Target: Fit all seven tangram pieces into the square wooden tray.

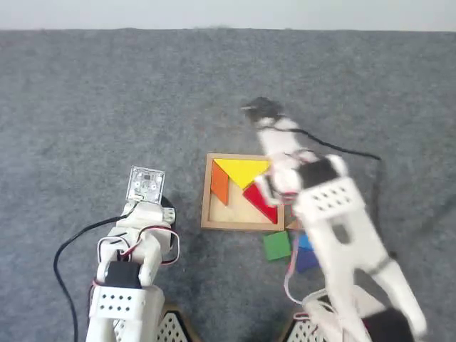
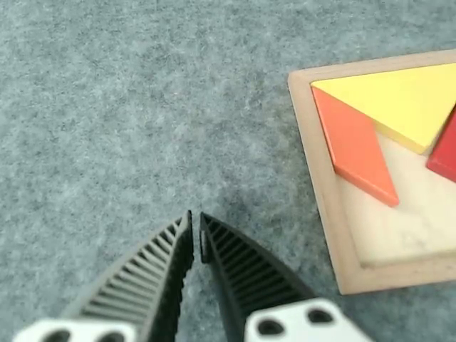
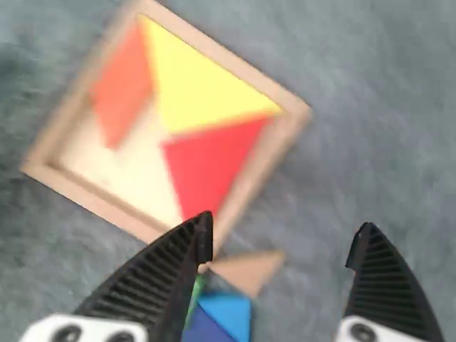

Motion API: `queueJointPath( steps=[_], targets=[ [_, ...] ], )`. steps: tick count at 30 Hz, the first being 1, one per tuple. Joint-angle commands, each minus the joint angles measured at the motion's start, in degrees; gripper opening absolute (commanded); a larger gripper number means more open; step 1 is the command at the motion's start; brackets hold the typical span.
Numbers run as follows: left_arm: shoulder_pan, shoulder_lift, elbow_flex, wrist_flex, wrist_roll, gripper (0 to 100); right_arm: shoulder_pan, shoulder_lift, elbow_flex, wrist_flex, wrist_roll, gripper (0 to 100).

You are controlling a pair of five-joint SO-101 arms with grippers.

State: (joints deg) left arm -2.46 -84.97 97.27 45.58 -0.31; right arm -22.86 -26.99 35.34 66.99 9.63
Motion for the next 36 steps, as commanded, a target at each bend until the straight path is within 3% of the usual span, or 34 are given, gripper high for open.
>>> queueJointPath(
  steps=[1, 6, 15, 23, 30, 36],
  targets=[
    [-0.26, -0.7, -0.48, 0.09, 0.44, 2, 7.16, -7.96, 9.23, 0.84, 0.97, 31.8],
    [-0.26, -0.7, -0.48, 0.09, 0.44, 2, 8.13, -7.25, 14.42, 2.15, 6.77, 31.8],
    [-0.26, -0.7, -0.48, 0.09, 0.44, 2, 5.67, 2.51, 14.86, 2.24, 5.98, 31.8],
    [-0.26, -0.7, -0.48, 0.09, 0.44, 2, 5.23, 13.14, 14.15, -8.66, -10.99, 31.8],
    [-0.26, -0.7, -0.48, 0.09, 0.44, 2, 5.32, 18.33, 10.99, -9.54, -28.75, 31.8],
    [-0.26, -0.7, -0.48, 0.09, 0.44, 2, 7.43, 24.04, 8.35, -9.98, -29.27, 31.5]
  ],
)
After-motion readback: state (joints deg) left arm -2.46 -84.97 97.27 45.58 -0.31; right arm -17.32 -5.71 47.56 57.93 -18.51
